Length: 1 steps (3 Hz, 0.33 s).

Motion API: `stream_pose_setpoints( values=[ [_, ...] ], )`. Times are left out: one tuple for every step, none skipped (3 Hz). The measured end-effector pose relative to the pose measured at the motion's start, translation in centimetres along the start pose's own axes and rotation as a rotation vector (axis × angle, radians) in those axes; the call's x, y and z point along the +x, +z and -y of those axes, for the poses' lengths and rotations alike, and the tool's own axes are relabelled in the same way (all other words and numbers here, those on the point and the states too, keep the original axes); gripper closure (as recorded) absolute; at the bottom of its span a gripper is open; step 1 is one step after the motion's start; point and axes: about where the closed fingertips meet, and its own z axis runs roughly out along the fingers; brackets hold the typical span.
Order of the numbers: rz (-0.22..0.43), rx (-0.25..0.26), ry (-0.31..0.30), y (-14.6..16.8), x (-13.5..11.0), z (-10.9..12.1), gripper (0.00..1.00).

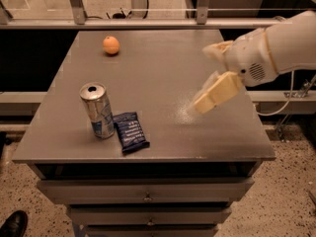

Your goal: Move rxbar blueberry near redbull can

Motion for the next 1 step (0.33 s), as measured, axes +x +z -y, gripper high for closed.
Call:
stream_pose_setpoints(
  values=[
    [0.024, 0.055, -0.017, -2.34, -1.20, 1.80, 0.00]
  ],
)
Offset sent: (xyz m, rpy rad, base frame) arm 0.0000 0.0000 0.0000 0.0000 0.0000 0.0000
